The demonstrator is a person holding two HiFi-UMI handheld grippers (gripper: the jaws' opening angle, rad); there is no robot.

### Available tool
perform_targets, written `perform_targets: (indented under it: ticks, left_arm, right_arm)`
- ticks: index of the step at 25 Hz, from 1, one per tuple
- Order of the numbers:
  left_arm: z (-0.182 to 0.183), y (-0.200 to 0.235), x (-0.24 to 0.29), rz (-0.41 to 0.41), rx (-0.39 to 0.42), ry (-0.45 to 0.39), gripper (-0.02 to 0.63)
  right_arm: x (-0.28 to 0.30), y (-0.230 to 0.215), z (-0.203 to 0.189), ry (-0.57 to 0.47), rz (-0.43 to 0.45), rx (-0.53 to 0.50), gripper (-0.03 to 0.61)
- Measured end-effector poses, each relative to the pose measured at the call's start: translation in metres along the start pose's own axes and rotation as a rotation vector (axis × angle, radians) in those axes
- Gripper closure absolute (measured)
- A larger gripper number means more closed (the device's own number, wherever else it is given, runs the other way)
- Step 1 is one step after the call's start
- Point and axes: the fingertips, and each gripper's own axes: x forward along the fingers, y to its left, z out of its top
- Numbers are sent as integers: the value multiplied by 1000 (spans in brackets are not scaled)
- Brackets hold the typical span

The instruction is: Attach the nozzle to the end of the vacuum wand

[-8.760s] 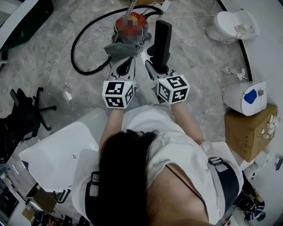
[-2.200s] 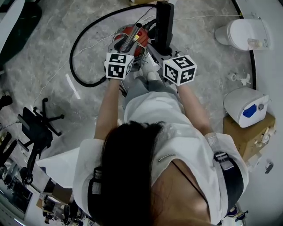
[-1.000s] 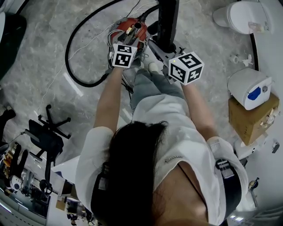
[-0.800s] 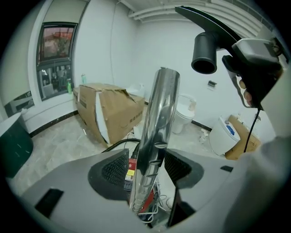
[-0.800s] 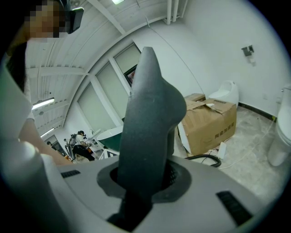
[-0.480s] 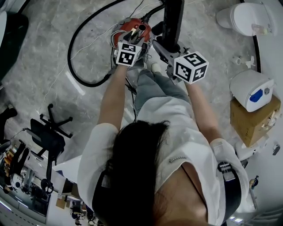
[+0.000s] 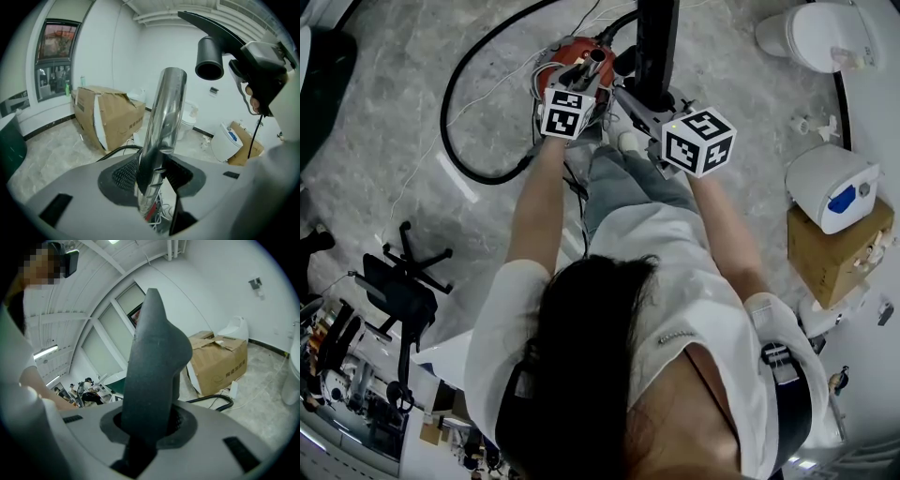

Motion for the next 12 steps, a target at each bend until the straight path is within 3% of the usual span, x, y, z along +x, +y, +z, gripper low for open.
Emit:
perform_targets:
  ticks: [12]
  left_arm:
    - [-2, -11, -41, 21, 26, -74, 453]
  right_arm:
    - [0, 28, 9, -30, 102, -20, 486]
